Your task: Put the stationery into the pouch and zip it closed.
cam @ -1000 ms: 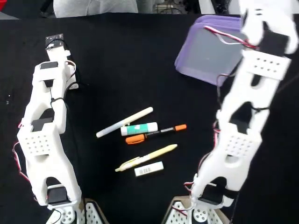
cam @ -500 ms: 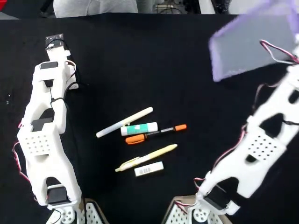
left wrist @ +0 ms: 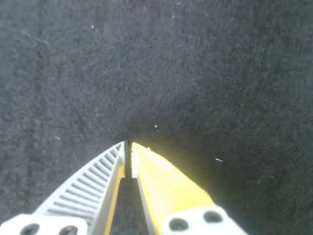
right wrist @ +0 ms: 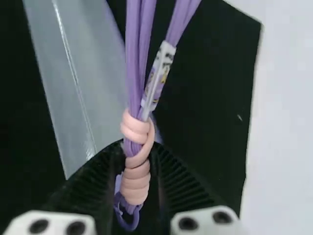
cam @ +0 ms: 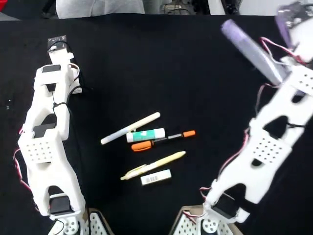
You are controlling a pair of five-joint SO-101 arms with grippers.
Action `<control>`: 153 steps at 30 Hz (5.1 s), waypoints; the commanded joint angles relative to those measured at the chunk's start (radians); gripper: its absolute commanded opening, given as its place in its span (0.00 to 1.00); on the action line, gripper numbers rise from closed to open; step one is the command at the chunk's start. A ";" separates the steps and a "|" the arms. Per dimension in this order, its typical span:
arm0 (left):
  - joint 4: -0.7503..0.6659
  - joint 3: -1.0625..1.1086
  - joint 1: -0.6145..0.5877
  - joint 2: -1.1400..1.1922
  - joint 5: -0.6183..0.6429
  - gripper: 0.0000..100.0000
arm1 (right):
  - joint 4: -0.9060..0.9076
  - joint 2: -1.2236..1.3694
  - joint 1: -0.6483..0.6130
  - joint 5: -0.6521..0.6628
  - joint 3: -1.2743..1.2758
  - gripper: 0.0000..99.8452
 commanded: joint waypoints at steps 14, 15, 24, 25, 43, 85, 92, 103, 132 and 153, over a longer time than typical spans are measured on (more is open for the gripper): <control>-0.020 0.013 0.038 -0.005 0.003 0.03 | 0.057 -0.165 -0.348 -0.539 -0.062 0.01; -0.020 0.013 0.038 -0.005 0.003 0.03 | 0.057 -0.177 -0.373 -0.559 -0.062 0.01; -0.020 0.013 0.038 -0.005 0.003 0.03 | 0.058 -0.217 -0.595 -0.664 -0.061 0.01; -0.020 0.013 0.038 -0.006 0.003 0.03 | 0.058 -0.216 -0.623 -0.674 -0.061 0.01; -0.020 0.013 0.038 -0.006 0.003 0.03 | 0.064 -0.266 -0.815 -0.747 -0.019 0.01; 0.081 0.071 0.073 -0.144 -0.037 0.18 | -1.065 -0.906 -0.822 -0.749 1.768 0.01; -0.078 0.400 0.096 -0.448 -0.026 0.22 | -1.049 -0.906 -0.827 -0.741 1.811 0.01; -0.806 1.218 0.182 -1.053 -0.020 0.28 | -1.013 -0.908 -0.850 -0.741 1.813 0.01; -0.931 1.443 0.404 -1.249 -0.095 0.28 | -0.970 -0.908 -0.976 -0.741 1.811 0.01; -0.997 1.478 0.410 -1.247 -0.097 0.28 | -0.830 -1.032 -0.993 -0.740 1.781 0.01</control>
